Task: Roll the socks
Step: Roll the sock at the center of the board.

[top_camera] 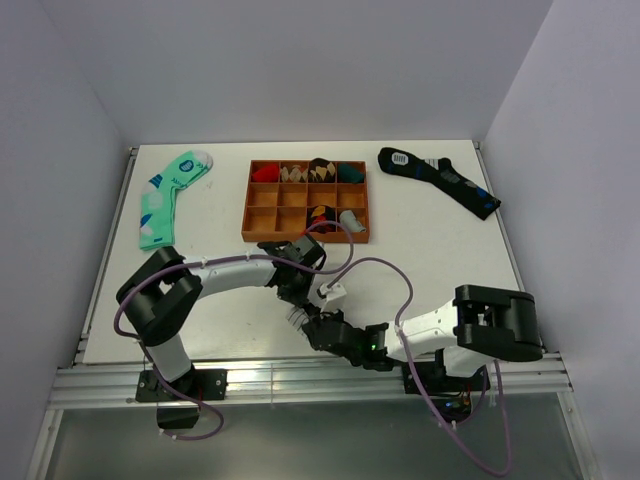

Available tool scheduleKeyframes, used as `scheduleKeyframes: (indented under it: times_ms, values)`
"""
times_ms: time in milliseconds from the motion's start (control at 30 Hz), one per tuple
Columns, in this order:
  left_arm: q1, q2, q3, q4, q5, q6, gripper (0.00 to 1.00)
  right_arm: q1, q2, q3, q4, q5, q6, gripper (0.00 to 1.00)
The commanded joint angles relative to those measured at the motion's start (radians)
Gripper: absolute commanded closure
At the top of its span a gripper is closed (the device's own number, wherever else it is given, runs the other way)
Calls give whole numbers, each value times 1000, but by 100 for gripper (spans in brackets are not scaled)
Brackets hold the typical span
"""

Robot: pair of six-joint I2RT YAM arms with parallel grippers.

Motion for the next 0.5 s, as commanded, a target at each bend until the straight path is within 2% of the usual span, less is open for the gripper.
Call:
scheduleKeyframes:
  times_ms: [0,233,467]
  values:
    - [31,24,-10,-88,-185,9,100,25,-10,5,-242,23,-37,100]
    - [38,24,4,-106,-213,5,100,33,-31,19,-261,29,-50,100]
    - [41,3,-10,-79,-172,8,100,39,-37,2,-243,23,-40,100]
